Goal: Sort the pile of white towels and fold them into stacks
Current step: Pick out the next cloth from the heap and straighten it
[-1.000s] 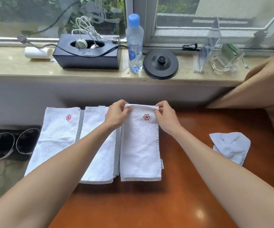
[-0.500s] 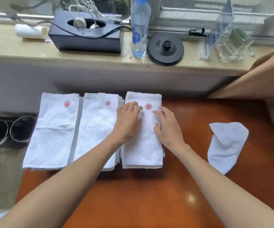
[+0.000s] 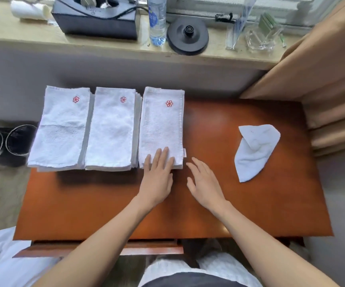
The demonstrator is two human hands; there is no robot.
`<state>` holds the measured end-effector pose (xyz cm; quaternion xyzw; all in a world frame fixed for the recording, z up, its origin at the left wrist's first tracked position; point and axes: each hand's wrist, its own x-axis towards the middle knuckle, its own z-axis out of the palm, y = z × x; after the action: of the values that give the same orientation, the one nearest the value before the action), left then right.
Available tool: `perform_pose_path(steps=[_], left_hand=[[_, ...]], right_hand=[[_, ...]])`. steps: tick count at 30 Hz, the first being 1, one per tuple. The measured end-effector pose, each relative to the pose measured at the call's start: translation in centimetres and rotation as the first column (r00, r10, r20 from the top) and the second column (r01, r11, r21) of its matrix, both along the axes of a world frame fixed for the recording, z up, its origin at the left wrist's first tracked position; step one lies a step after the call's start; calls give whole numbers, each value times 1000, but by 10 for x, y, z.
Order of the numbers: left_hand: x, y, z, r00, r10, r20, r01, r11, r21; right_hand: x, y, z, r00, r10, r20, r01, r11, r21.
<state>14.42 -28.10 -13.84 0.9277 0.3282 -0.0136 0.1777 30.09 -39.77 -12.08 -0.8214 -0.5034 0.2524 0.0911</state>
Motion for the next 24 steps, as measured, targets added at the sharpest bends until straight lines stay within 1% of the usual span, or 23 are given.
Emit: perform_pose_path(steps=[3,5,8,11,14,17,20,22,24], left_hand=[[9,-33,4,1000,-30,-8,30,999,28],[25,-52,7,997,-68,-30,69,995,65],[52,-89,8,991,-104,-88,111,990,87],[70,-141,6,991,-63,-118,73,994,81],[97,-184,9,996,-25,-84,32,996,88],[126,-217,9,997,3,-80,2,998,70],[151,-253,1,997,-45,-58,46,999,18],[169,-268,-1,999,-44,1,44,999,9],[185,-272,-1,999,-11,34,11,1000,-5]], right_hand=[[10,-40,2,985,-162,-59,160,986,-46],[25,-64,7,979,-190,-75,187,981,-43],[53,-100,9,985,-153,-83,152,988,-23],[78,-143,7,988,-108,-111,106,994,-21],[107,-182,8,990,-72,-120,74,997,9],[136,-221,12,996,-27,-85,27,1000,6],[160,-265,10,998,-16,-63,15,1000,-21],[178,-280,10,998,-21,-55,20,1000,-20],[195,-278,11,998,-27,-62,27,1000,-4]])
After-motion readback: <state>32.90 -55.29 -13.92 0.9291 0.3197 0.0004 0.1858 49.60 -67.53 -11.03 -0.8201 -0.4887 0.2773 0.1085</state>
